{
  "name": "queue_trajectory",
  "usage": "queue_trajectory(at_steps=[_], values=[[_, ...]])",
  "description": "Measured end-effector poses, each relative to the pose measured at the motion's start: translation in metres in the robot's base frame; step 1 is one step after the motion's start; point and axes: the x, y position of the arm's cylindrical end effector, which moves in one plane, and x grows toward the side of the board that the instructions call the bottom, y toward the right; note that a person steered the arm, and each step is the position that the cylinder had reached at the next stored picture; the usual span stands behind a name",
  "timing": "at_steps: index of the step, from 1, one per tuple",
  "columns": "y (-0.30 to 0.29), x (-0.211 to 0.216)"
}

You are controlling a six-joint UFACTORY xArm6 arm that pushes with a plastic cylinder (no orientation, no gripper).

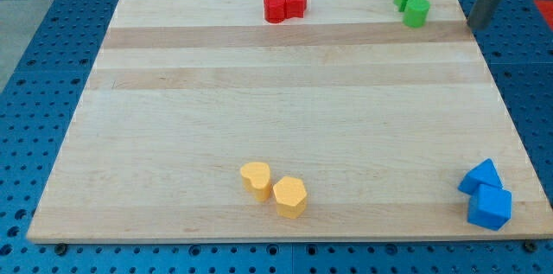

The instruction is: Move green star along with green circle diagonally towards down

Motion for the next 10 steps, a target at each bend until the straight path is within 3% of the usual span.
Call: queue_trajectory(at_steps=[3,4,5,6,7,10], values=[[-0.092,-0.004],[-0.095,0.0],[-0.045,-0.002],[-0.001,-0.033],[-0.002,-0.07],[-0.05,-0.074]])
